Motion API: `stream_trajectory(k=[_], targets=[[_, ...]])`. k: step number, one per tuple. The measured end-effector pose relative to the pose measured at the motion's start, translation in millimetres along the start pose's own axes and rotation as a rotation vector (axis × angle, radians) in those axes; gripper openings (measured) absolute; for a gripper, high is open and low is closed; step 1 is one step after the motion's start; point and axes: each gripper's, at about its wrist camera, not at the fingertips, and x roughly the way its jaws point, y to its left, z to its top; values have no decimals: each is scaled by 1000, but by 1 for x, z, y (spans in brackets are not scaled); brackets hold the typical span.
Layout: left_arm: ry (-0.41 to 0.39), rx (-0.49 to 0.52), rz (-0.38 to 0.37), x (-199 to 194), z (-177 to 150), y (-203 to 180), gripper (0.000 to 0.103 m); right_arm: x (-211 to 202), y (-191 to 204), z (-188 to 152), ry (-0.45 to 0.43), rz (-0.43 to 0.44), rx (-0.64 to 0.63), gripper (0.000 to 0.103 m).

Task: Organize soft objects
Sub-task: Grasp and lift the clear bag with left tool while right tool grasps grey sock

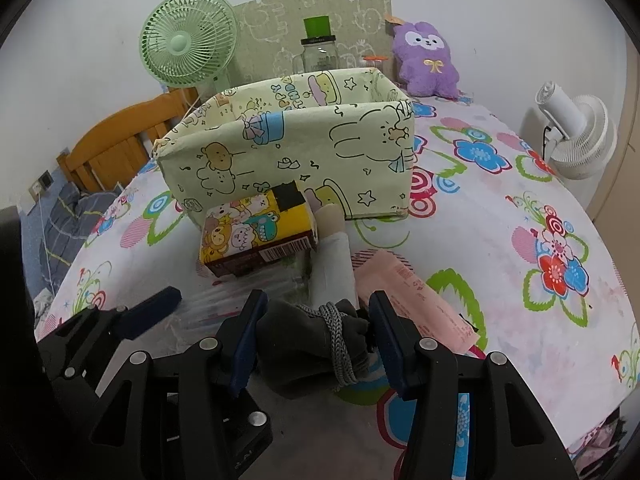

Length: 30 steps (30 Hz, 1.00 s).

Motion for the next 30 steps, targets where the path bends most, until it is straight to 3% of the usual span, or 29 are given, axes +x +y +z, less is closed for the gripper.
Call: stream_trajectory(k=[4, 14, 17, 20, 24, 30], targets=[[7, 13, -8, -5, -4, -4, 50, -2, -1, -2, 1, 5, 5, 56], [4, 23, 4, -19, -11, -13, 49, -11, -6, -6, -13, 16, 20, 56], [-7, 33, 17, -21, -7, -14, 52, -15, -7, -5, -24, 12, 22, 56], [-23, 56, 33, -21, -3, -16, 63, -17, -8, -4, -33, 5, 29, 56], [-37, 89, 57, -19, 3, -17, 64, -18, -10, -2, -38, -8, 33, 56], [-20, 93, 7, -7, 7, -17, 64, -11, -14, -1, -19, -23, 41, 56]])
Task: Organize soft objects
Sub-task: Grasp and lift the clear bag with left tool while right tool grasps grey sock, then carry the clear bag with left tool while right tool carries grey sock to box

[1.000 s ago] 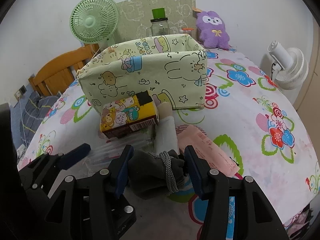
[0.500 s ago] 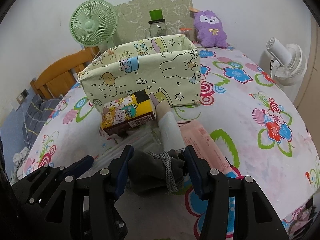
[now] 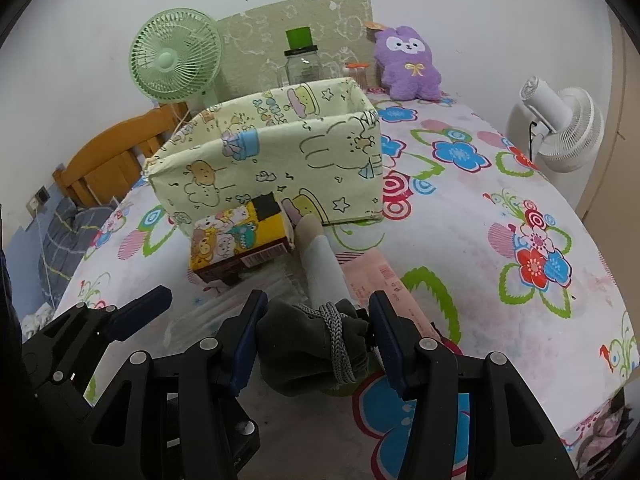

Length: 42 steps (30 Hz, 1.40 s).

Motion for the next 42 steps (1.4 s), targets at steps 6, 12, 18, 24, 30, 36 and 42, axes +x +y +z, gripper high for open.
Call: stream_trajectory(k=[6, 12, 18, 24, 30, 36, 42], targets=[[31, -9, -90, 13, 2, -2, 57, 7, -3, 0, 18, -15, 2, 56], [21, -23, -155, 15, 0, -3, 44, 10, -2, 1, 22, -26, -11, 56], [27, -53, -167, 10, -3, -3, 32, 8, -1, -1, 22, -22, -17, 56], [23, -85, -188, 0, -3, -2, 19, 3, 2, -2, 13, -11, -23, 56], [-23, -80, -181, -16, -3, -5, 17, -7, 3, -2, -6, -14, -24, 56], [-57, -76, -175, -29, 4, -8, 17, -22, 3, 3, -41, -23, -24, 56], [-86, -80, -150, -49, 15, -9, 17, -39, 5, 13, -78, -9, -34, 56]])
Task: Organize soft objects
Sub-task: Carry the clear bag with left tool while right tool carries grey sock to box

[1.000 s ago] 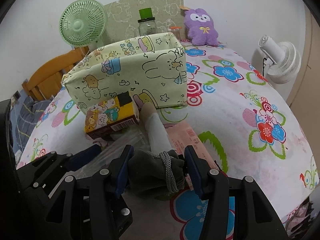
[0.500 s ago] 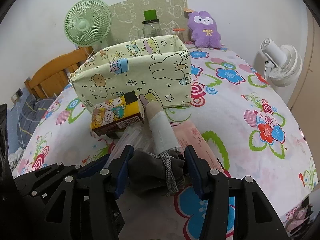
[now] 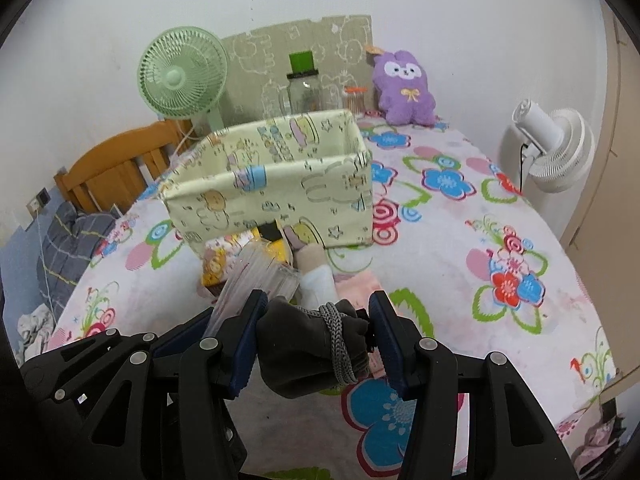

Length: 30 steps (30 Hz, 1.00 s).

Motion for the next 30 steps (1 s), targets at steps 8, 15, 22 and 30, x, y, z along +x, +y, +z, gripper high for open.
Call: stream_trajectory(k=[8, 15, 22, 30], targets=[[-53, 1, 38, -24, 14, -5, 17, -25, 5, 18, -57, 15, -23, 56], [-82, -9, 65, -40, 27, -7, 17, -41, 7, 32, -96, 24, -43, 56], [-117, -6, 84, -56, 40, -10, 17, -56, 9, 46, -134, 41, -53, 56], [-157, -19, 104, -64, 54, -12, 18, -65, 7, 61, -164, 59, -56, 56]])
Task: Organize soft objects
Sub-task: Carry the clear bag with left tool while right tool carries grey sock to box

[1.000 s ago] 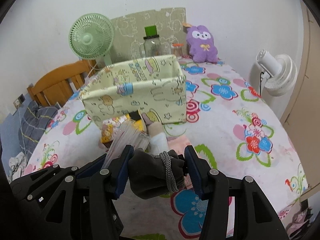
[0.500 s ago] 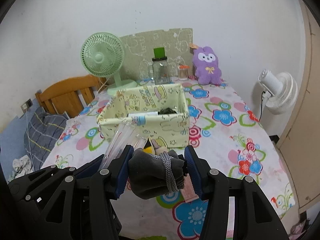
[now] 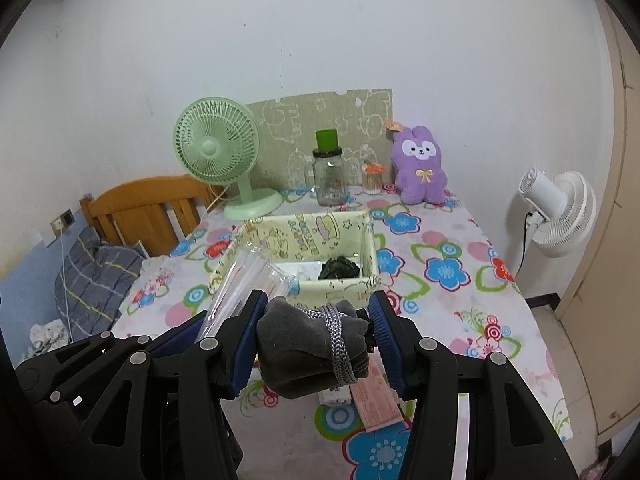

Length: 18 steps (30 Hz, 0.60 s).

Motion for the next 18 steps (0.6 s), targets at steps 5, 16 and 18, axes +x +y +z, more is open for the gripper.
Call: stream_trajectory(k=[5, 16, 18], targets=[[-2, -16, 24, 3, 6, -2, 18, 4, -3, 7, 0, 4, -5, 56], [10, -26, 28, 26, 21, 4, 18, 29, -10, 23, 13, 3, 23, 56], [14, -28, 30, 30, 23, 6, 18, 34, -10, 26, 18, 4, 23, 56]])
